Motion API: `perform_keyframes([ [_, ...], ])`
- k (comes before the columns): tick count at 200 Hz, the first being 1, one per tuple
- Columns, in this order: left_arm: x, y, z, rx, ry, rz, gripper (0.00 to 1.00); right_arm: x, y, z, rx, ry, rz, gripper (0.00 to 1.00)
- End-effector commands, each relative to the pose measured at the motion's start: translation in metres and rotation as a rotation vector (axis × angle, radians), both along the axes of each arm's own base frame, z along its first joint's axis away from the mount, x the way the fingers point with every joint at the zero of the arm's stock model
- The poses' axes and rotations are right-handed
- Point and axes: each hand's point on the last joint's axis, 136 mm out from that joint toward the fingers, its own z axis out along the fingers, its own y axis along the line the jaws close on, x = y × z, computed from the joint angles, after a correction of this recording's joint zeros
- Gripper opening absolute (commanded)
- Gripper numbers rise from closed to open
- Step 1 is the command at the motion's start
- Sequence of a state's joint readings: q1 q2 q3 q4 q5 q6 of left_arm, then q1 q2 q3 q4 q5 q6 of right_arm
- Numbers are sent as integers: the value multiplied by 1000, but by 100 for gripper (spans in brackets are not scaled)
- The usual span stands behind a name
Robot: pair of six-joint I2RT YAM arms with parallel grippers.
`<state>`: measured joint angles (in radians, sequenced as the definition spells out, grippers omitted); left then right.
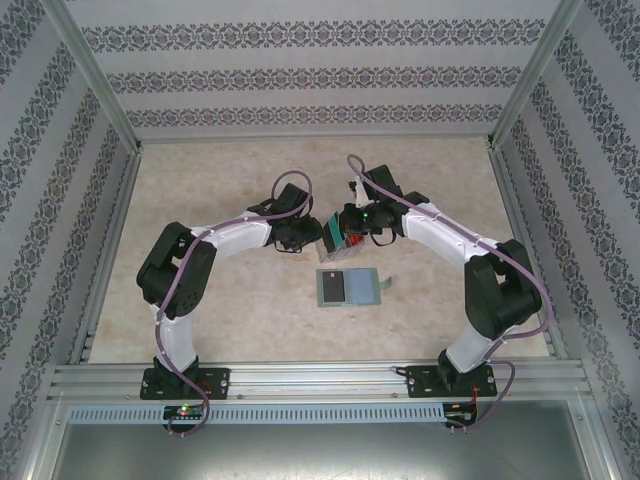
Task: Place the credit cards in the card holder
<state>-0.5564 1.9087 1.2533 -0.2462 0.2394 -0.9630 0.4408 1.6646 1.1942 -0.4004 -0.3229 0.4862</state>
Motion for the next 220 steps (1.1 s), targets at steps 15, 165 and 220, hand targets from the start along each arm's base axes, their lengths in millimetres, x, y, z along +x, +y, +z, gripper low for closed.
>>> perform_keyframes([
  [15, 6, -12, 10, -38, -22, -10, 40, 1, -19, 6, -31, -28, -34, 0],
  [165, -28, -19, 72, -273, -167, -66, 62, -55, -35, 58, 257, -55, -89, 0],
  [220, -51, -60, 104, -594, -190, -204, 70, -78, -27, 67, 477, -6, -131, 0],
])
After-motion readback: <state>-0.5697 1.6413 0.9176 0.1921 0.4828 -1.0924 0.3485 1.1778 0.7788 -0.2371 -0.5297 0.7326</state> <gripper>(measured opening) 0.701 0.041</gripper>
